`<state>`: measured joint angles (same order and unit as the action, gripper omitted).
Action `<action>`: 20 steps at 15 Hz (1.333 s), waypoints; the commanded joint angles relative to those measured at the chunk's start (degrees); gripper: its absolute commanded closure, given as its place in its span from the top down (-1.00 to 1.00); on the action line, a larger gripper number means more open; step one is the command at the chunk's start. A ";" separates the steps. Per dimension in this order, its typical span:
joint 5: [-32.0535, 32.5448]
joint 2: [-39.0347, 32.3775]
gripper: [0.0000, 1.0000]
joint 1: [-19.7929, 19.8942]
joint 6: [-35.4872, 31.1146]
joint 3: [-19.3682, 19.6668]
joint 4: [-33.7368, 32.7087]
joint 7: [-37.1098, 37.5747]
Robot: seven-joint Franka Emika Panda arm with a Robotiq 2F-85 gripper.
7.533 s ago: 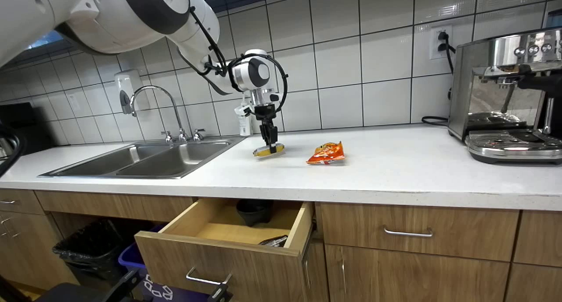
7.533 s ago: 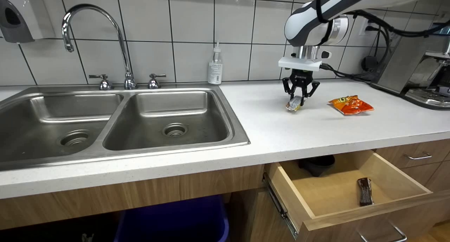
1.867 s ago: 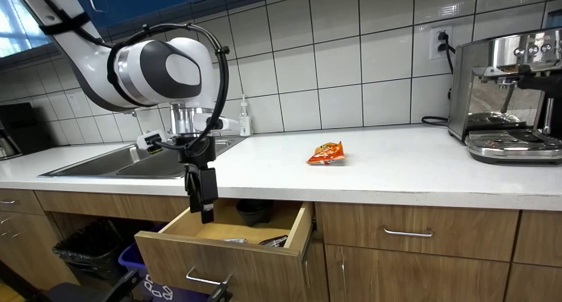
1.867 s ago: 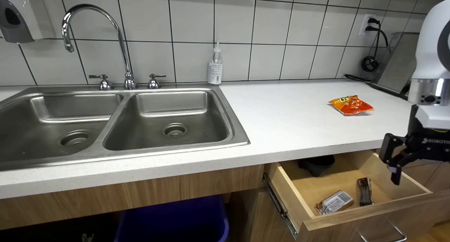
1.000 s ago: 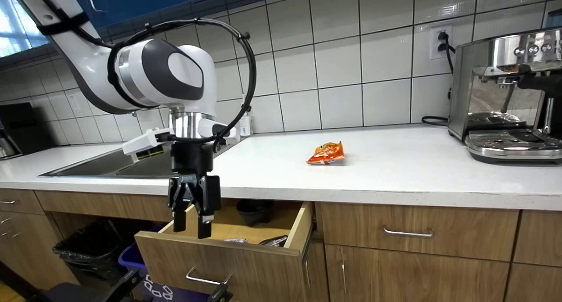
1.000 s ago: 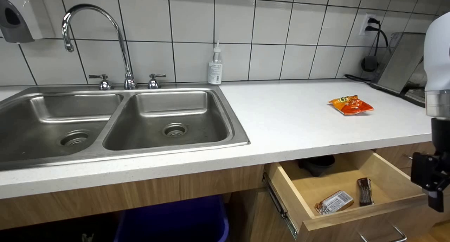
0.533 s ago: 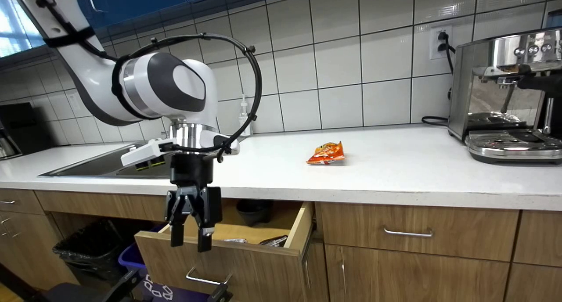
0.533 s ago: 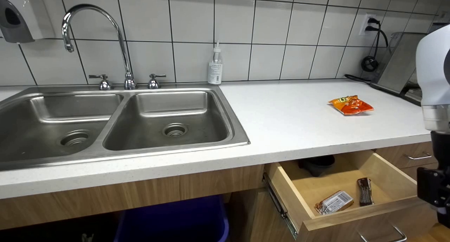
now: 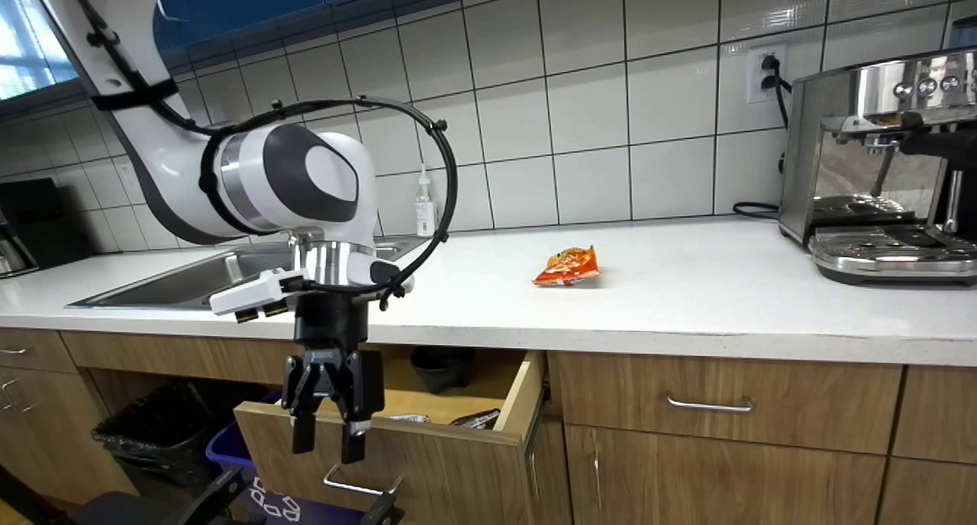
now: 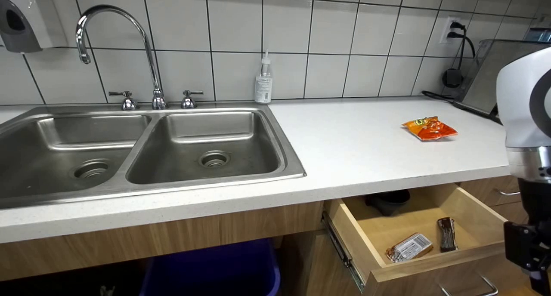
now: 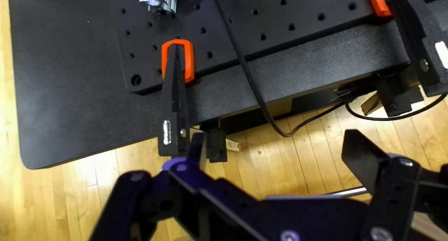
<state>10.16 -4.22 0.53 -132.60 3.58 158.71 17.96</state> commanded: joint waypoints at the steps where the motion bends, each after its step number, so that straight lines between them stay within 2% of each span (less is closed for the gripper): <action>1: 0.96 -3.30 1.00 -0.85 -2.36 -0.81 -1.54 1.28; 13: -0.69 -14.02 1.00 -3.80 -10.15 0.33 -10.30 4.52; 20: -2.58 -16.85 1.00 -4.17 -10.30 0.28 -15.13 4.56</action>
<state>9.15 -18.22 -2.44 -141.63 3.68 146.73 20.77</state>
